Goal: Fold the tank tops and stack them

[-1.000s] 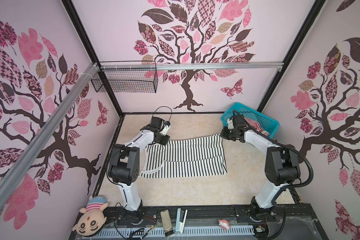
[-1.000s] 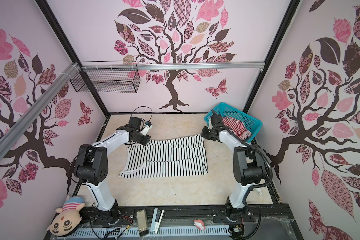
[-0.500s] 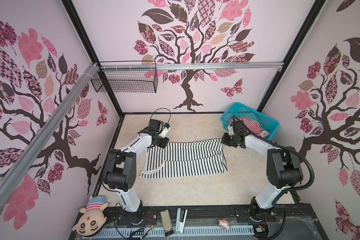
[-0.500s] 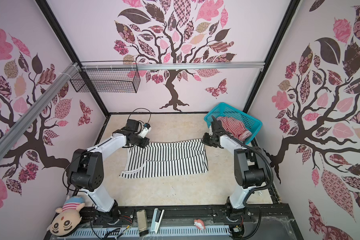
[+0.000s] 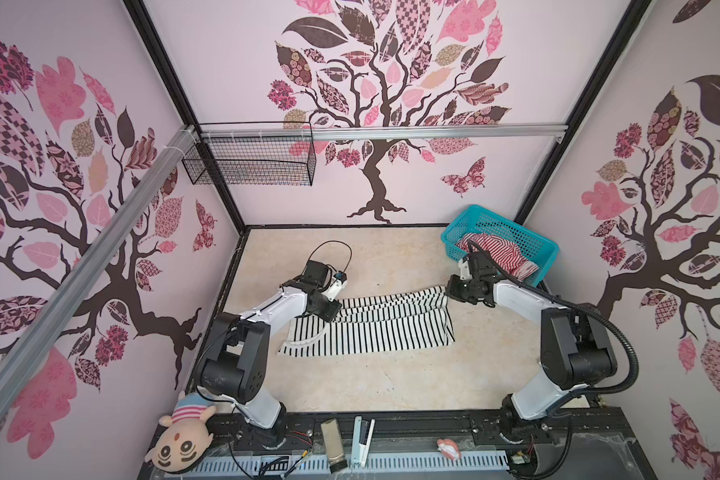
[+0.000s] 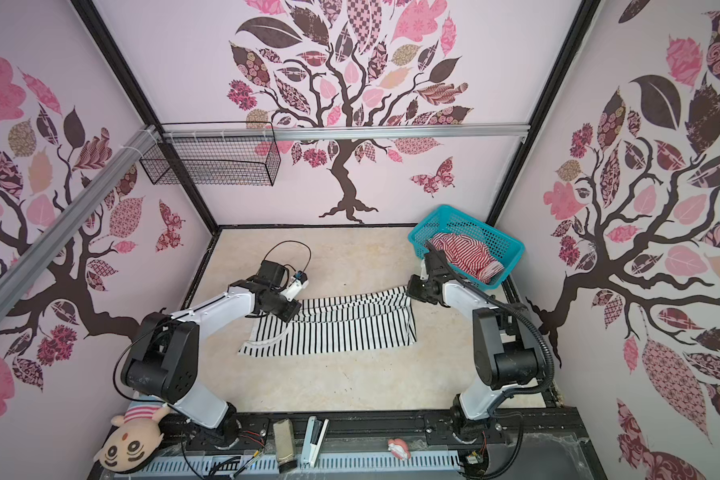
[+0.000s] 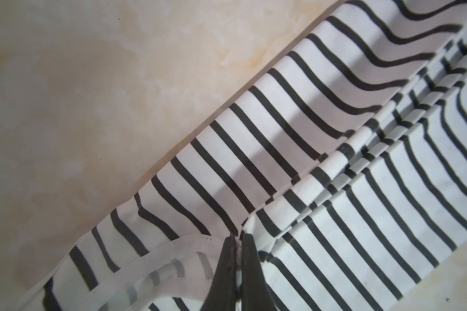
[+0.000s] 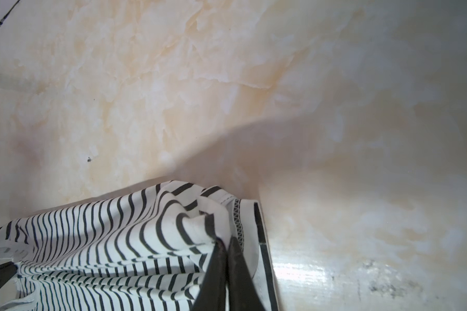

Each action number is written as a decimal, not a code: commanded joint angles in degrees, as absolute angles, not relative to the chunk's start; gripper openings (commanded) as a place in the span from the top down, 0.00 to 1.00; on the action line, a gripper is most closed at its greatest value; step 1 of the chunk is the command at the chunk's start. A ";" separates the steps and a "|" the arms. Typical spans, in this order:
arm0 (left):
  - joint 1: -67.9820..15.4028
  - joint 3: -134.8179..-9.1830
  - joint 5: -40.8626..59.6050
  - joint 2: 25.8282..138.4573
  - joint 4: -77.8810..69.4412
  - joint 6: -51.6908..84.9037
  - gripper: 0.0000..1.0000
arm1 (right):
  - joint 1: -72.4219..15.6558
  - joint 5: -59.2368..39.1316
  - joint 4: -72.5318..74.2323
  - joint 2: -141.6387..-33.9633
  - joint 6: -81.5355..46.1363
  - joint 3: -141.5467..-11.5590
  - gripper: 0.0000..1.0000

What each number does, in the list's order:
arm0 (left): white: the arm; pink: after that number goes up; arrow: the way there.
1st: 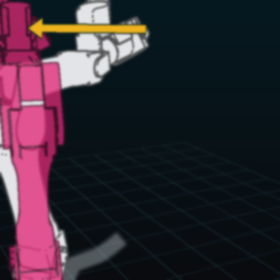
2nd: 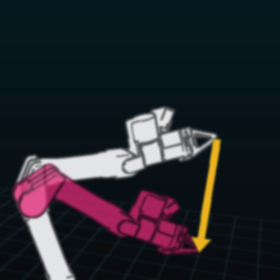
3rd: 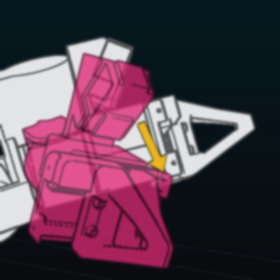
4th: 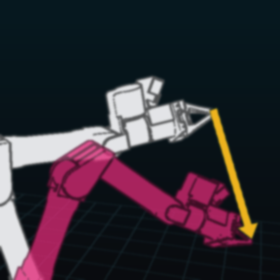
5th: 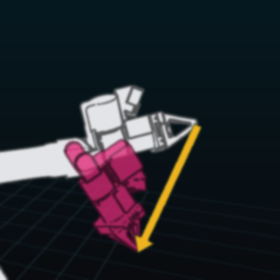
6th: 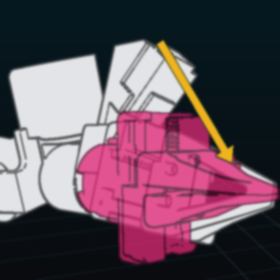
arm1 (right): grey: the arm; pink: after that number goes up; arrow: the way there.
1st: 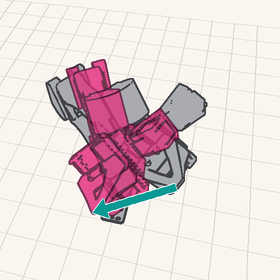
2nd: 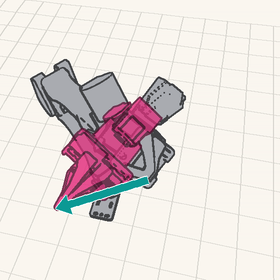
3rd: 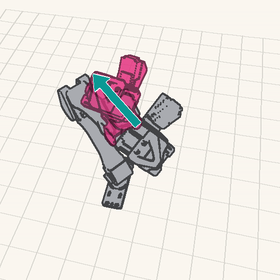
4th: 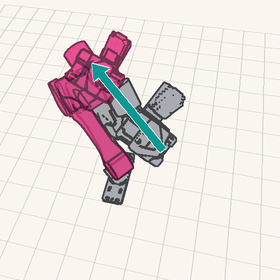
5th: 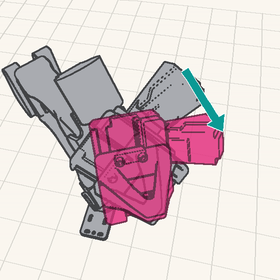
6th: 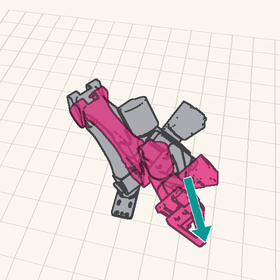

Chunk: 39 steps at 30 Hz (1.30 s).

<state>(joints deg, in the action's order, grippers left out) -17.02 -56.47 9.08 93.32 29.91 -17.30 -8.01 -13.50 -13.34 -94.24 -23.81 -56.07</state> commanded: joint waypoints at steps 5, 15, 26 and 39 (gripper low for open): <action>-16.71 -53.15 2.50 92.87 27.18 -17.61 1.00 | -7.56 -16.90 -10.54 -88.36 -24.93 -51.04 0.92; -17.62 -50.02 5.56 91.81 29.02 -19.21 0.99 | -7.56 -17.24 -11.37 -84.96 -25.70 -46.38 0.80; -17.63 -49.28 2.86 83.04 30.63 -19.53 0.79 | -11.65 -18.42 -11.41 -84.13 -31.62 -52.95 0.70; -18.06 -56.15 1.85 95.80 31.31 -18.59 0.79 | -16.57 -18.54 -10.25 -99.97 -36.70 -60.36 0.71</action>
